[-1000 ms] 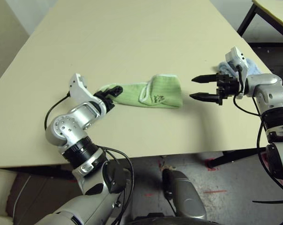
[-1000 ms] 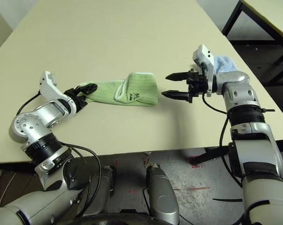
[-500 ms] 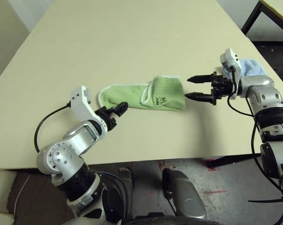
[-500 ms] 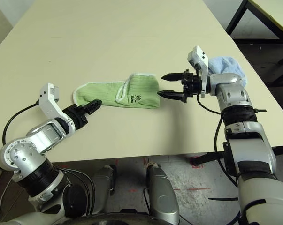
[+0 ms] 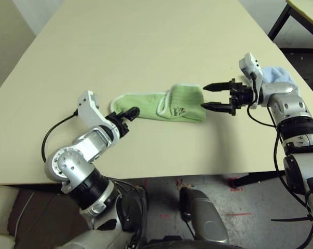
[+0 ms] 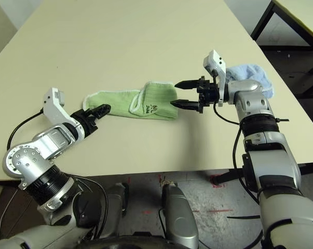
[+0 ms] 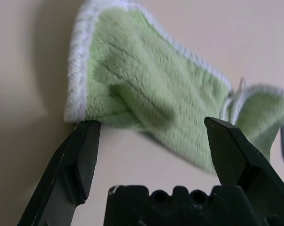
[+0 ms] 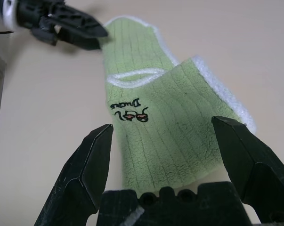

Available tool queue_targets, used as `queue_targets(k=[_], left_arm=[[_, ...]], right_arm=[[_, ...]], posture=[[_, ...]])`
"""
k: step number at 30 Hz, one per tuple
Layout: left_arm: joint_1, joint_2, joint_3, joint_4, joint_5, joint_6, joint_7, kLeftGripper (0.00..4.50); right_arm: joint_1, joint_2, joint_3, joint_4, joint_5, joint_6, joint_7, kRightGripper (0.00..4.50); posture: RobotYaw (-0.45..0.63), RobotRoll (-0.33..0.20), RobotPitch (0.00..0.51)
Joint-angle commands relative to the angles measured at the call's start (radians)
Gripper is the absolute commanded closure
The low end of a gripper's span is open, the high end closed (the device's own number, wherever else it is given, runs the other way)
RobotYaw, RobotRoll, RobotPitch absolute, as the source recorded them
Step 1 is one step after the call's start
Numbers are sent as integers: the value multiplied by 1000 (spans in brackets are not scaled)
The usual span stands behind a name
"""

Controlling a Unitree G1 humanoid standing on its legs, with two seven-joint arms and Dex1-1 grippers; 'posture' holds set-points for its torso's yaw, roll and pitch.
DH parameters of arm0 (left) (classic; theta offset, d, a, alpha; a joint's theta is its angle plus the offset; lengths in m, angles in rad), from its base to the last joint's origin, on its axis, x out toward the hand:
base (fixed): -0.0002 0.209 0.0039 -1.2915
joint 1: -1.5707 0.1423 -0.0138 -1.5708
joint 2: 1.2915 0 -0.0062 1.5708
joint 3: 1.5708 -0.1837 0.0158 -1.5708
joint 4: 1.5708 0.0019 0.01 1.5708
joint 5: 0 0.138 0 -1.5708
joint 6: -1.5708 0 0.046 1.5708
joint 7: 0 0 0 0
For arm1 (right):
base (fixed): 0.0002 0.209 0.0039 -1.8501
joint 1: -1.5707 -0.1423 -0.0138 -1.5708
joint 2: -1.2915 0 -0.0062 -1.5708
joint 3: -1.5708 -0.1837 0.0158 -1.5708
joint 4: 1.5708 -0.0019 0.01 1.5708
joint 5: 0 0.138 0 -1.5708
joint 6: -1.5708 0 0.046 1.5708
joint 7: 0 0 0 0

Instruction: Fold the towel and set it aside.

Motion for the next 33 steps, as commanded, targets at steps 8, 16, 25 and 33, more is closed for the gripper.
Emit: queue_targets(k=[8, 16, 25, 33], left_arm=[[7, 17, -78, 189, 74, -176, 12, 422], [110, 150, -311, 196, 123, -361, -119, 3347], [180, 222, -382, 66, 110, -411, -166, 4470], [218, 287, -533, -141, 107, -410, -225, 4470]], right_arm=[[10, -7, 2, -5, -7, -15, 8, 0], [6, -26, -9, -4, 4, 2, 24, 0], [8, -90, 0, 26, -12, -21, 94, 0], [-1, -72, 13, 65, -34, -58, 87, 0]], posture=[[142, 0, 156], [143, 0, 148], [148, 0, 147], [161, 0, 150]])
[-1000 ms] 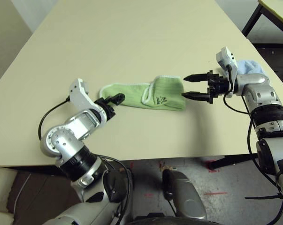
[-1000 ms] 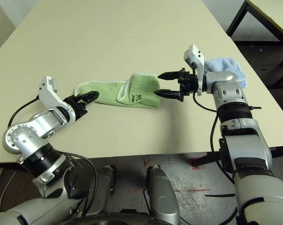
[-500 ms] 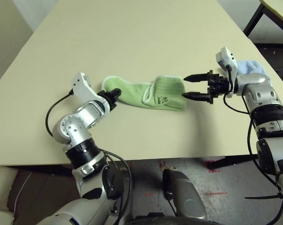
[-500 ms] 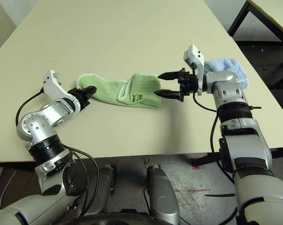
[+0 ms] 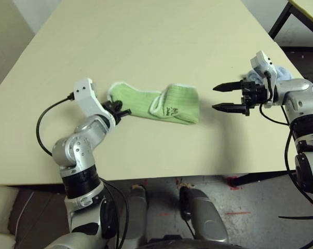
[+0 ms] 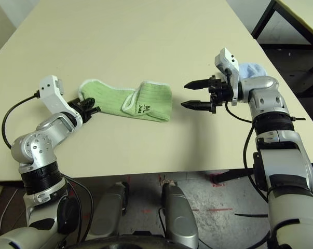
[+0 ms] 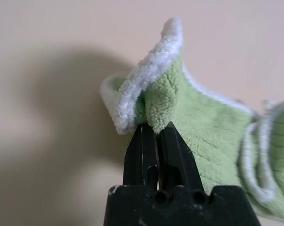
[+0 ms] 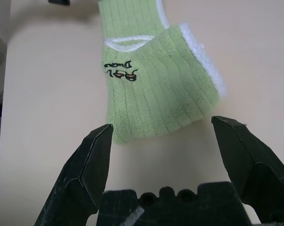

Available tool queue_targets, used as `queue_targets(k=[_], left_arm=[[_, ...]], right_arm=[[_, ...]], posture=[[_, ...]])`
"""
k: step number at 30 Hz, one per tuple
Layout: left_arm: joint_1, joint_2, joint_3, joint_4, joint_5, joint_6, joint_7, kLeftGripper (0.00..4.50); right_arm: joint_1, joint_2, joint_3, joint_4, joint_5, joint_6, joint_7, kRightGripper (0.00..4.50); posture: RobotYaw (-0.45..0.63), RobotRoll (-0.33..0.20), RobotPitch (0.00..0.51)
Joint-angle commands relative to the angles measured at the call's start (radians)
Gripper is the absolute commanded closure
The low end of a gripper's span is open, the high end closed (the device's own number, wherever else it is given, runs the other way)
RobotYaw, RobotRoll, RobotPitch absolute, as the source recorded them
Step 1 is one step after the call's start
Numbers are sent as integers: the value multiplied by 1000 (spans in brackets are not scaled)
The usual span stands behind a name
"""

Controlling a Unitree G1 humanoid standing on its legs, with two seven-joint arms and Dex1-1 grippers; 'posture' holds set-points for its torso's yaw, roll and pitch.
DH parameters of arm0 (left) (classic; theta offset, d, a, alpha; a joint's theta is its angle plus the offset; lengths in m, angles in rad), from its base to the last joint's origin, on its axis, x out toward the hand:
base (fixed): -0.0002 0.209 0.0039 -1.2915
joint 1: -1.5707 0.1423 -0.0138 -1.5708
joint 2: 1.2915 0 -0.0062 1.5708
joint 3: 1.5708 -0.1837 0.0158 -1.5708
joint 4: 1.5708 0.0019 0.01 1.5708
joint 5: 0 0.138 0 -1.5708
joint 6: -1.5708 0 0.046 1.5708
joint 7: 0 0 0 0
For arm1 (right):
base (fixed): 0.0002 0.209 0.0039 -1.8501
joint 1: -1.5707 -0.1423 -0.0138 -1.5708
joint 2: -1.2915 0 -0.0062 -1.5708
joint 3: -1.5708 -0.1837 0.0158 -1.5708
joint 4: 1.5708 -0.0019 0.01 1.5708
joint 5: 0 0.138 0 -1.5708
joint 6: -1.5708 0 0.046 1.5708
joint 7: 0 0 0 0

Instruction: Fold the towel and set it aside.

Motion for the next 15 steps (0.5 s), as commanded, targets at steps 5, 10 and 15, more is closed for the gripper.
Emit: queue_targets(k=[5, 10, 15], left_arm=[[-32, 56, -189, -118, -2, 2, -80, 4470], [-120, 73, -304, -82, 3, -8, -145, 4470], [-195, 77, -382, -10, 4, -26, -220, 4470]], right_arm=[[-16, 18, 16, 47, -26, -38, 0, 0], [-27, 18, 6, 70, -28, -55, 3, 0], [-30, -7, -23, 77, -4, -43, 18, 0]], posture=[[168, 0, 150], [170, 0, 149], [158, 0, 147]])
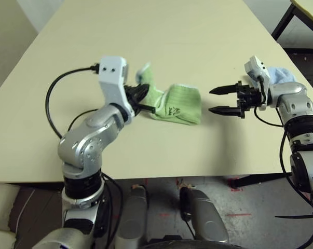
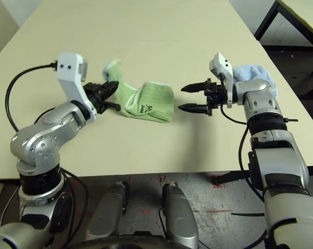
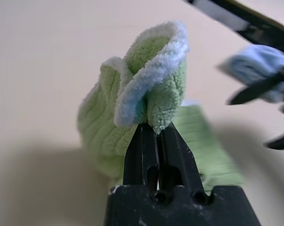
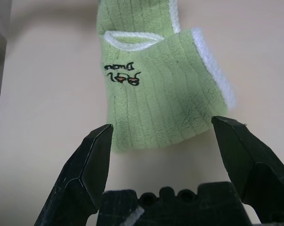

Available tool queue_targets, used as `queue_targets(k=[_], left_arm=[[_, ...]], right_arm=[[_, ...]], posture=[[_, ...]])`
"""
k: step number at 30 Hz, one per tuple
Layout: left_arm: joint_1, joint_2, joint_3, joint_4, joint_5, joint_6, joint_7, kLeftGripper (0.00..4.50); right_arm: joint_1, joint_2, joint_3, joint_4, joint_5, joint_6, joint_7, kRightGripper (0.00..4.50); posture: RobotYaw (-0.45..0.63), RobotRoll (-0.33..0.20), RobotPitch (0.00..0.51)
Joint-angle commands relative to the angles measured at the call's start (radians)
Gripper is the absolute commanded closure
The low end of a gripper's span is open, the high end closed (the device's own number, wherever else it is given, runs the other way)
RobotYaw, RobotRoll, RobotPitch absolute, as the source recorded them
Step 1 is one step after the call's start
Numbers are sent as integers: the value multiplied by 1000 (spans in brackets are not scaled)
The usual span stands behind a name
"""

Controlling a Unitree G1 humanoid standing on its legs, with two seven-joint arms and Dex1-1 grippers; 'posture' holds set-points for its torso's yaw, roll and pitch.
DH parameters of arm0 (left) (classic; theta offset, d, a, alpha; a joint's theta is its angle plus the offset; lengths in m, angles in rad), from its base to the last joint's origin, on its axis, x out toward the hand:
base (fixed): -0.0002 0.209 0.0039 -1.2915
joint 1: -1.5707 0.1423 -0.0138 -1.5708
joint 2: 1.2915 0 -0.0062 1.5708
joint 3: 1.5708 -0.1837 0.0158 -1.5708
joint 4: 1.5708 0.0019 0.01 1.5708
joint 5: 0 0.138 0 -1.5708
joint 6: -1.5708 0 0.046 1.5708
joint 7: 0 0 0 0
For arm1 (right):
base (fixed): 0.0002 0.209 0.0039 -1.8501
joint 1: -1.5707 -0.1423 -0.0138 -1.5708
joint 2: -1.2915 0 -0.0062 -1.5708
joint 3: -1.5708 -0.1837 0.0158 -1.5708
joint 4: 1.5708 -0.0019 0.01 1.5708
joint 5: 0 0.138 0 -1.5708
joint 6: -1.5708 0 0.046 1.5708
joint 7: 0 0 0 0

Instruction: Fold the towel and set it aside.

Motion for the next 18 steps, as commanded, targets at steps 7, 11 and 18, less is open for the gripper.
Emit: queue_targets(k=[7, 11, 18], left_arm=[[-109, 18, -193, 166, 14, -1, -168, 4470], [-120, 19, -264, 240, 50, -26, -208, 4470], [-128, -39, -301, 406, 135, -108, -202, 3052]], right_arm=[[18, -99, -41, -4, 31, 21, 35, 0], [37, -116, -53, -23, 39, 29, 25, 0], [77, -130, -65, -74, 51, 53, 22, 0]], posture=[[110, 0, 146], [79, 0, 146], [63, 0, 144]])
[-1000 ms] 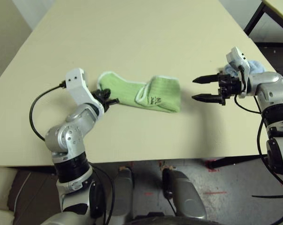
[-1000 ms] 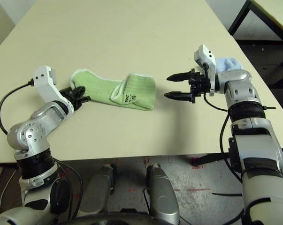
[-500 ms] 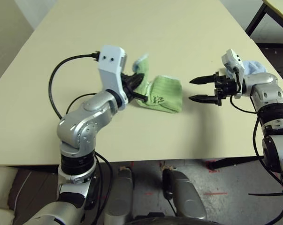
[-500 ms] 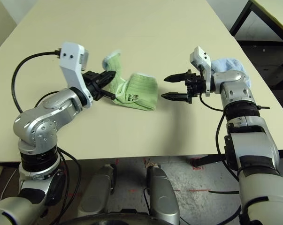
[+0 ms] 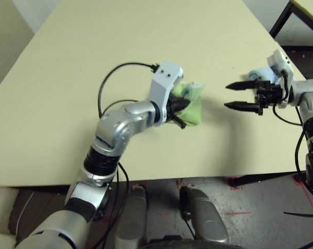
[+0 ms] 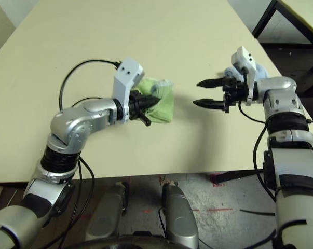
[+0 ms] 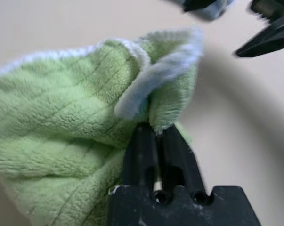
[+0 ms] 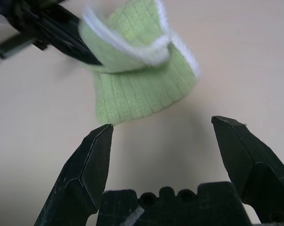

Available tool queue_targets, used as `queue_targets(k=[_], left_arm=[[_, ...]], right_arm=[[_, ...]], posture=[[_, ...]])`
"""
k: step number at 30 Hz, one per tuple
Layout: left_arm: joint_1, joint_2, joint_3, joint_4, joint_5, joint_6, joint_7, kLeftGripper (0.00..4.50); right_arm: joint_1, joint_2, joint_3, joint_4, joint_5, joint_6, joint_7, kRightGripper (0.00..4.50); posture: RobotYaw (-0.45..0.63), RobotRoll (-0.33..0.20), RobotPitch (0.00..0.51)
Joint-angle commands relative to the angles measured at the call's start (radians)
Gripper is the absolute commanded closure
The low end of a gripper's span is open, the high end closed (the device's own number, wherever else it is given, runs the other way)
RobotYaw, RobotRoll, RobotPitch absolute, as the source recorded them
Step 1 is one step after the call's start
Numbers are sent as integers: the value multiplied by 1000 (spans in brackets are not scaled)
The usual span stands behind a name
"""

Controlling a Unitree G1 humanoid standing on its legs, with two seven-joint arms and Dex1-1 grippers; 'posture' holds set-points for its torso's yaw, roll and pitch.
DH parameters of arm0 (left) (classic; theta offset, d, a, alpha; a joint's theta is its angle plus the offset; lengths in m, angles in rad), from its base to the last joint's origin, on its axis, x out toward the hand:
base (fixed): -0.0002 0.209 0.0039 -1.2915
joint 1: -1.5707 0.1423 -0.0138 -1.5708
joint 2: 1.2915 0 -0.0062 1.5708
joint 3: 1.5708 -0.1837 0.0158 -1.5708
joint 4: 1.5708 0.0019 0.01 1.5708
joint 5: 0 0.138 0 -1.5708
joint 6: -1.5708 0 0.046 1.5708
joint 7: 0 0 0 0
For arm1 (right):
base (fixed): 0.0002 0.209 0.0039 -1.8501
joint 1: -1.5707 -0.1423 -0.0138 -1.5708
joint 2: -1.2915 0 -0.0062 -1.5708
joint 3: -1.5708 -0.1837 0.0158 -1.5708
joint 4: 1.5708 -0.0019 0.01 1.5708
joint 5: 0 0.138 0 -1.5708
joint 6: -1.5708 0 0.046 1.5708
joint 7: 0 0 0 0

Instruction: Fold the towel and set it aside.

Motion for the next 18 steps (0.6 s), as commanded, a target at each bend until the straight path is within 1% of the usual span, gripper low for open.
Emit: queue_targets(k=[1, 3, 5, 8, 12, 15, 17, 18], left_arm=[[-11, -39, -12, 61, 44, -53, 8, 2697], [-14, -77, 11, 64, 44, -68, 16, 1946], [-16, -107, 36, 50, 37, -80, 18, 1099], [-18, -129, 66, 4, 25, -76, 11, 18], [-24, -138, 123, -115, -42, -10, -8, 18], [-37, -146, 232, -212, -131, 76, 5, 18], [-43, -138, 282, -236, -149, 105, 26, 18], [-40, -120, 310, -242, -150, 113, 35, 18]], right_arm=[[27, -22, -19, -34, 18, 15, 0, 0], [32, -25, -18, -43, 21, 20, -4, 0], [34, -25, -17, -48, 22, 23, -7, 0], [33, -24, -13, -47, 22, 23, -10, 0], [20, -19, -8, -32, 19, 19, -12, 0], [-4, -4, -14, -13, 23, 24, -25, 0], [-20, 8, -22, -6, 35, 43, -36, 0], [-30, 20, -29, -8, 47, 66, -47, 0]], posture=[[56, 0, 143], [56, 0, 143], [59, 0, 143], [66, 0, 144], [78, 0, 146], [88, 0, 147], [94, 0, 148], [94, 0, 148]])
